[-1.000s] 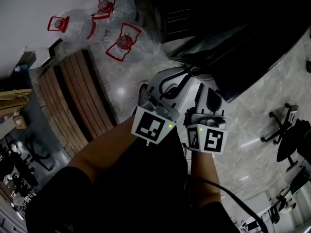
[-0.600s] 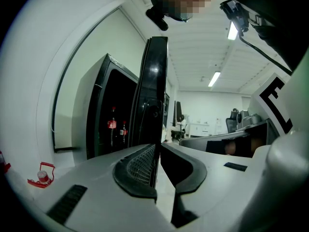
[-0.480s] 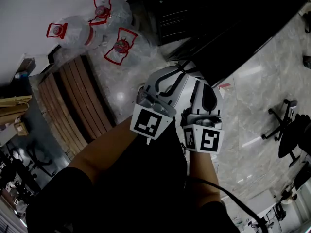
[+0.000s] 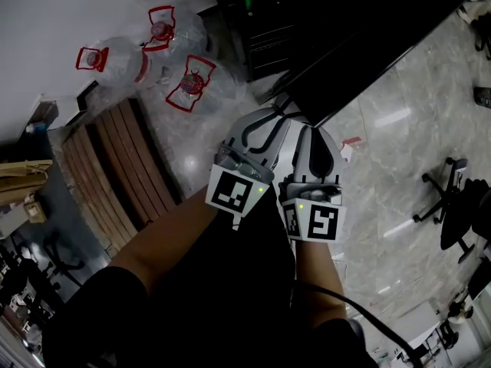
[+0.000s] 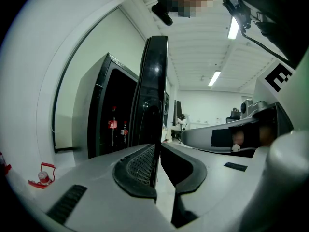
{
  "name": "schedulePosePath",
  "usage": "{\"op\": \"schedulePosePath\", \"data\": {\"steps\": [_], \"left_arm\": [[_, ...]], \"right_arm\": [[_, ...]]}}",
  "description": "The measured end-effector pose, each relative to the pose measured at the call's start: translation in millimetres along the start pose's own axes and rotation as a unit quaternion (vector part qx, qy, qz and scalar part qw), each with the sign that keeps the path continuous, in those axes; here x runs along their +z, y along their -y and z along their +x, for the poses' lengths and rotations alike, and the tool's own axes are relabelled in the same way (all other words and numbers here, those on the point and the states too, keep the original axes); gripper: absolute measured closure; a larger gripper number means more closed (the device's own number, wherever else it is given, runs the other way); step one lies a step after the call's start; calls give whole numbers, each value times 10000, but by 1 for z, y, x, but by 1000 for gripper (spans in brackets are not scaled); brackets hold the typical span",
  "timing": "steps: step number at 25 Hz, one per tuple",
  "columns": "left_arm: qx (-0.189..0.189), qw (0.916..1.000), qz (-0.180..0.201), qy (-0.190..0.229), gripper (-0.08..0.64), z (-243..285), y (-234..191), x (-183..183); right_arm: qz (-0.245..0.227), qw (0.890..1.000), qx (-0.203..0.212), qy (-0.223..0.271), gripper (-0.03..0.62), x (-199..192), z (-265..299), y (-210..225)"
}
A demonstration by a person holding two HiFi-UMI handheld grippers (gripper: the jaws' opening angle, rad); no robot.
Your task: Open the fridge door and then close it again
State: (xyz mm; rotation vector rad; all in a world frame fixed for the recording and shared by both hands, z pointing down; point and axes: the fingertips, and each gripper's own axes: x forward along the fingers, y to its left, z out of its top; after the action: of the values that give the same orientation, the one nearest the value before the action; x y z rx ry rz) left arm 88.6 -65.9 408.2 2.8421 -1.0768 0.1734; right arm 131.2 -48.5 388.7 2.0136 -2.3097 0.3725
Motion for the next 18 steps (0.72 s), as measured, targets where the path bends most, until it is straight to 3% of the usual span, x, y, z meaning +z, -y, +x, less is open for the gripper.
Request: {"op": "schedulePosePath", "data": {"steps": [7,18], "left_arm": [[78,9996,-256,-8,522,1,-13,0],[238,9991,-340,-2,520,4,-38,-1]], "right_arm": [[5,10000,22,-62,577,0,8,0],[36,10000,74,-24,577,4,25,-4]]}}
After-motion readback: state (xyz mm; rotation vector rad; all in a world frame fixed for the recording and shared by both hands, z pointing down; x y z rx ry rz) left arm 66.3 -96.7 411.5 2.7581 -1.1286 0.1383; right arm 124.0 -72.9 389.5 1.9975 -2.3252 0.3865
